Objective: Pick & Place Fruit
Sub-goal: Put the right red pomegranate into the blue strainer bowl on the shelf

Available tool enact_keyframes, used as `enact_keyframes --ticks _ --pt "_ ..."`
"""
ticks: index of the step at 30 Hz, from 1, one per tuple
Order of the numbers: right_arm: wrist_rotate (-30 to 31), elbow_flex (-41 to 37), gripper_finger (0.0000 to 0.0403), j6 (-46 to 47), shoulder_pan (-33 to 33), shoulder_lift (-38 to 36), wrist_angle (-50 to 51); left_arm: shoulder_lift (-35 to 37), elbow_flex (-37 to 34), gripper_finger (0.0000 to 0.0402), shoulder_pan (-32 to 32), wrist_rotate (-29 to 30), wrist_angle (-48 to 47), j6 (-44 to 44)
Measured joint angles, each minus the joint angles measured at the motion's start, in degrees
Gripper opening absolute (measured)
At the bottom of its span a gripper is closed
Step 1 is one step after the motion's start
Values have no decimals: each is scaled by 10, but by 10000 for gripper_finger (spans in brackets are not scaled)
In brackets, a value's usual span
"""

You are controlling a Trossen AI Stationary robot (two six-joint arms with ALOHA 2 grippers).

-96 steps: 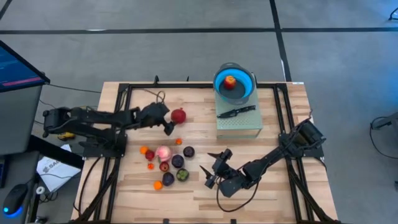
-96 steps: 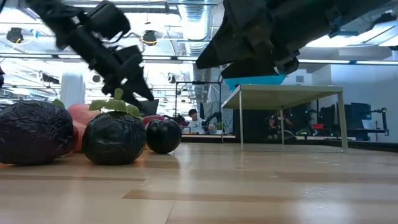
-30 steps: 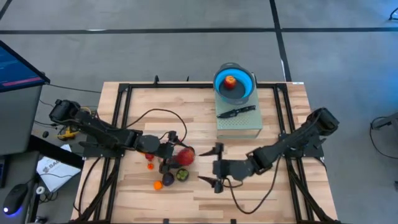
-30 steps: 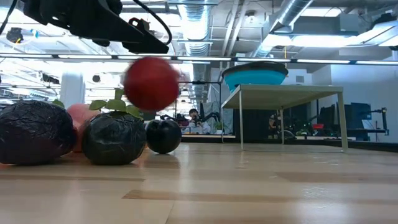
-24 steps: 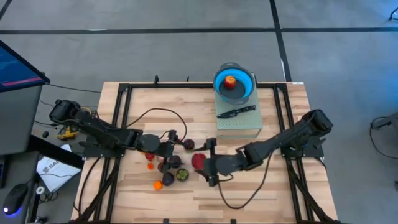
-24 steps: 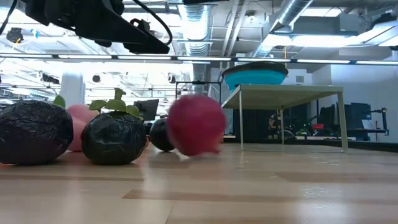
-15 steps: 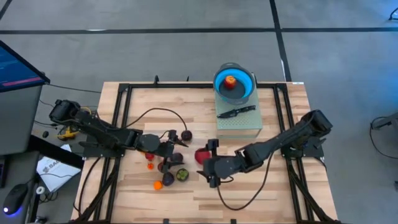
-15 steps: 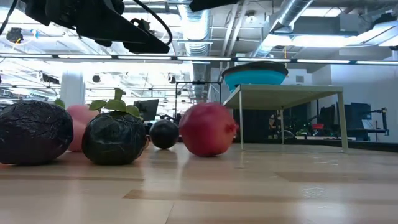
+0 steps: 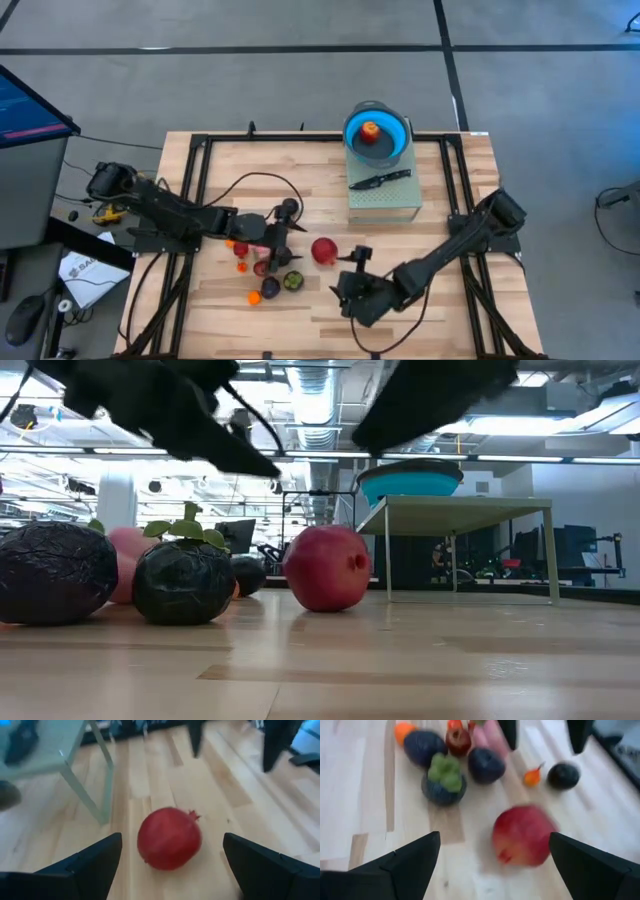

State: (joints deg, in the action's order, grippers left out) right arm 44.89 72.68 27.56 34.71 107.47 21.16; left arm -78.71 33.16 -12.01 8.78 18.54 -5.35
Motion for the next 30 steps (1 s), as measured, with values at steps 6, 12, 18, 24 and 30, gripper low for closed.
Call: enact_keyframes --ticks 6,12,18,24,30 --pt "43 0 355 129 1 75 -6 -95 33 341 54 -97 8 -21" --pt "107 -1 349 218 -8 124 -6 -154 50 341 77 -174 12 -47" --pt "117 -1 350 236 -37 138 -7 -175 51 341 79 -198 29 -52" --pt "118 0 349 216 -57 137 -7 -178 51 341 80 -195 39 -52" --pt "115 -1 356 190 -72 136 -7 -178 51 341 80 -191 44 -51"
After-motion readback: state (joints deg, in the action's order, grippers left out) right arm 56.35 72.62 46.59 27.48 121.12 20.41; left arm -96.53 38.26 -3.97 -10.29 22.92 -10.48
